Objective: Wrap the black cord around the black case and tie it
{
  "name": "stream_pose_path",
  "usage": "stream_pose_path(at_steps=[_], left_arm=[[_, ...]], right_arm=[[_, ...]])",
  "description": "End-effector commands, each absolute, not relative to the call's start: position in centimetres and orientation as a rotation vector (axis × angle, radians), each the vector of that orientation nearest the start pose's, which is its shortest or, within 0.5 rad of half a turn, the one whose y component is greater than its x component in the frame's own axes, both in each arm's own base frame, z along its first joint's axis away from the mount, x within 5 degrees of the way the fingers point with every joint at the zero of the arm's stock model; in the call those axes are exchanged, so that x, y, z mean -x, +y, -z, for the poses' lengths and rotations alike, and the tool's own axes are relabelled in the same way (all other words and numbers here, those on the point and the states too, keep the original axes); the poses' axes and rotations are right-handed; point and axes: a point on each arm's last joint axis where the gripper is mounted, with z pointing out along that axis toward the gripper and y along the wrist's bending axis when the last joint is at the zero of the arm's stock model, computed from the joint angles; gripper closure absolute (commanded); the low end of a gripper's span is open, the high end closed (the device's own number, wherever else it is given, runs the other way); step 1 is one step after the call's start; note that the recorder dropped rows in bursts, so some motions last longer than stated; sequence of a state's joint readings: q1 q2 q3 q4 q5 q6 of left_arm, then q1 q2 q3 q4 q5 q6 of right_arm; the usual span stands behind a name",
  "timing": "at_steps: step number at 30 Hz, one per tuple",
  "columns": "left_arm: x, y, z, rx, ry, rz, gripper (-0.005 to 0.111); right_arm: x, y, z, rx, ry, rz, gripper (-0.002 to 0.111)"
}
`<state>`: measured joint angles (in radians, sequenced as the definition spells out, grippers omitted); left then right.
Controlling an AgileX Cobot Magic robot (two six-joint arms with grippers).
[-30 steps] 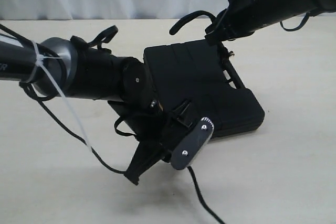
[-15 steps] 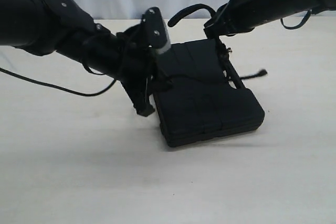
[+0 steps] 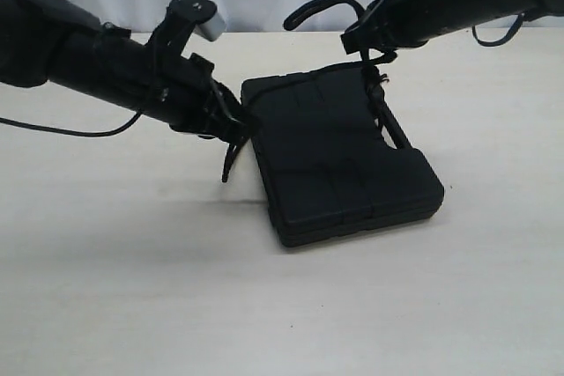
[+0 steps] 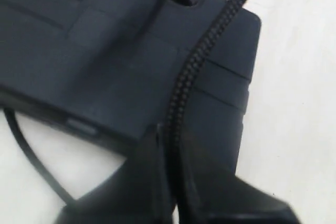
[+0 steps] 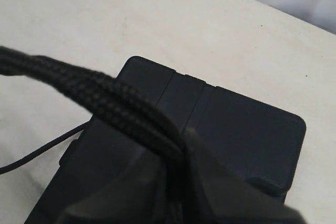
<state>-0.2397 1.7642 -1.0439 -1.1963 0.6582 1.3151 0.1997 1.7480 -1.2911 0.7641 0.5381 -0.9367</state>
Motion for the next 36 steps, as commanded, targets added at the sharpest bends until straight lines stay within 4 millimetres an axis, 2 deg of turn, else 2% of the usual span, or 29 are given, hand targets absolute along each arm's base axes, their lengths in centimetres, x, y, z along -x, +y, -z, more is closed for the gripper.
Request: stream_pose_path(at_steps=[1,5,8,14,20,36], left_arm=[[-32.6,-11.6,-19.3,-0.633,2.298,0.829,0.107],[-32.0,-10.9,-18.9,-0.527,2.225,0.965,0.107],[-31.9,-10.5,-18.7,-0.449,2.193,0.999,0.107],[-31.3,-10.8,-18.7,-0.433,2.138,1.090,0.107],[-31.2,-10.9,-18.8,-0.418,2.127,1.108,0.107],[-31.7,-10.3,-18.3,-0.377,2.164,1.004,0.107]], right_arm=[[-37.7,10.6,-26.8,0.643,2.205,-0.395,0.104],[-37.8,10.5,-26.8,0.607,2.208,-0.395,0.104],[-37.8,10.5,-26.8,0.580,2.215,-0.405,0.104],[-37.8,10.5,-26.8,0.557,2.221,-0.413,0.104],[-37.8,10.5,-26.9,0.555,2.220,-0.412,0.104],[-37.8,10.5,-26.9,0.553,2.221,-0.413,0.104]])
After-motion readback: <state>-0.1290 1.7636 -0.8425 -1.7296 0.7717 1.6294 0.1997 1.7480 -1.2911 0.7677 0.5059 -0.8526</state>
